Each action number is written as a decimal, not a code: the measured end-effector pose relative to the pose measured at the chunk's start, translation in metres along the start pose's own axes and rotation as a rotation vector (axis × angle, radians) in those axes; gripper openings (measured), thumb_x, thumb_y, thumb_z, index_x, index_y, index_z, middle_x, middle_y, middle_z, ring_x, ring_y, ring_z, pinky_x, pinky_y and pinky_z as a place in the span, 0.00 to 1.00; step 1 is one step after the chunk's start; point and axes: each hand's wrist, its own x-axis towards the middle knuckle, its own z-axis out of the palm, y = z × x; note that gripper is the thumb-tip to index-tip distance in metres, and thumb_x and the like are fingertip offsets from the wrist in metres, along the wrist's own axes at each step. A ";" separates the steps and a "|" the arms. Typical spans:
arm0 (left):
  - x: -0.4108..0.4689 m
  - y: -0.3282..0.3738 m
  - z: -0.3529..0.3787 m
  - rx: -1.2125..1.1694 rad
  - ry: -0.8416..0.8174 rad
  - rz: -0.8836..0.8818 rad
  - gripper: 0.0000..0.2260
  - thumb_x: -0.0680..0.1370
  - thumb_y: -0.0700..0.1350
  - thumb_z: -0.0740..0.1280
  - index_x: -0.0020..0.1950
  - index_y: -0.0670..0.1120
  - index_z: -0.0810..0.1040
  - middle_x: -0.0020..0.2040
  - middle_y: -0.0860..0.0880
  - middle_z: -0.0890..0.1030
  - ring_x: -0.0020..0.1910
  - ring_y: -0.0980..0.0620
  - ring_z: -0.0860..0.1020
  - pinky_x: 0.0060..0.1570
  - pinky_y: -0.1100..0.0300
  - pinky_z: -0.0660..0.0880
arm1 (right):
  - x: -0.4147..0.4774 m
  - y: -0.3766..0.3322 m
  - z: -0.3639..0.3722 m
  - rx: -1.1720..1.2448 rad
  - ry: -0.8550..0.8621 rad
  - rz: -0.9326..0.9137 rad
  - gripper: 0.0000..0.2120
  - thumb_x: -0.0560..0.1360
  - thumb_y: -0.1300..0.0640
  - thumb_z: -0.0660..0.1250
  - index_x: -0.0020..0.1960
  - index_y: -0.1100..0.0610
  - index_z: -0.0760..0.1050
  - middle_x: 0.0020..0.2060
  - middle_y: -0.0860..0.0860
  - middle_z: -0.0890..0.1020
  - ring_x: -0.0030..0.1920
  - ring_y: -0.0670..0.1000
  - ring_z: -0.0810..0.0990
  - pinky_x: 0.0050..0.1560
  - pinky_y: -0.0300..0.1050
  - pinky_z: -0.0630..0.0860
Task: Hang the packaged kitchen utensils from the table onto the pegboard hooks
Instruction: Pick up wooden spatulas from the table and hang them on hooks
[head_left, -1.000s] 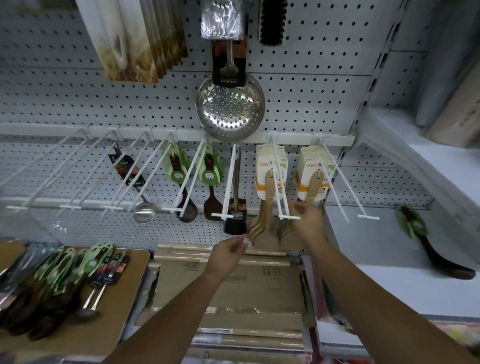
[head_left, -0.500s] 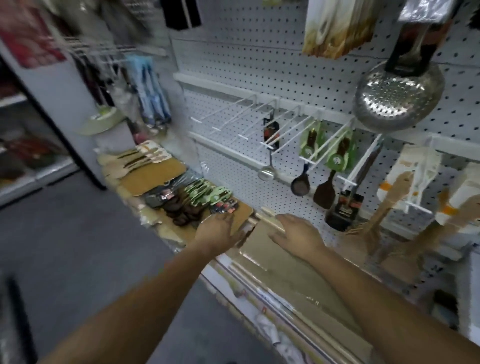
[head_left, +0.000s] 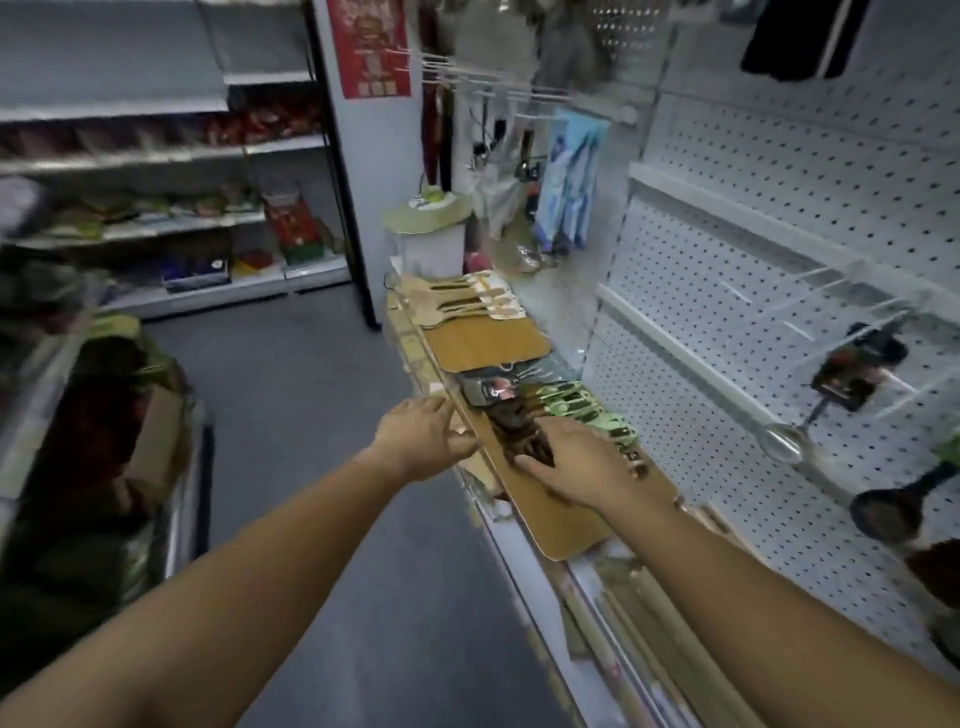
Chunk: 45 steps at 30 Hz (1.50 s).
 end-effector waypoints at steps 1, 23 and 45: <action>0.008 -0.019 -0.002 -0.008 0.002 -0.014 0.39 0.75 0.73 0.53 0.76 0.46 0.64 0.75 0.46 0.68 0.73 0.45 0.67 0.70 0.51 0.65 | 0.017 -0.014 0.000 -0.012 0.002 -0.014 0.32 0.77 0.33 0.58 0.73 0.52 0.67 0.68 0.52 0.75 0.67 0.55 0.74 0.64 0.50 0.71; 0.246 -0.221 -0.020 0.014 -0.024 -0.105 0.40 0.75 0.73 0.52 0.77 0.46 0.61 0.77 0.47 0.65 0.75 0.47 0.64 0.73 0.51 0.62 | 0.357 -0.072 0.010 0.014 -0.037 -0.022 0.40 0.77 0.29 0.54 0.79 0.55 0.60 0.76 0.53 0.68 0.74 0.55 0.68 0.74 0.54 0.64; 0.515 -0.435 0.007 -0.015 -0.109 0.112 0.38 0.76 0.71 0.52 0.75 0.45 0.65 0.72 0.46 0.70 0.71 0.46 0.69 0.69 0.51 0.67 | 0.647 -0.124 0.057 0.065 -0.064 0.223 0.38 0.77 0.29 0.55 0.77 0.54 0.62 0.74 0.53 0.70 0.74 0.54 0.68 0.74 0.52 0.63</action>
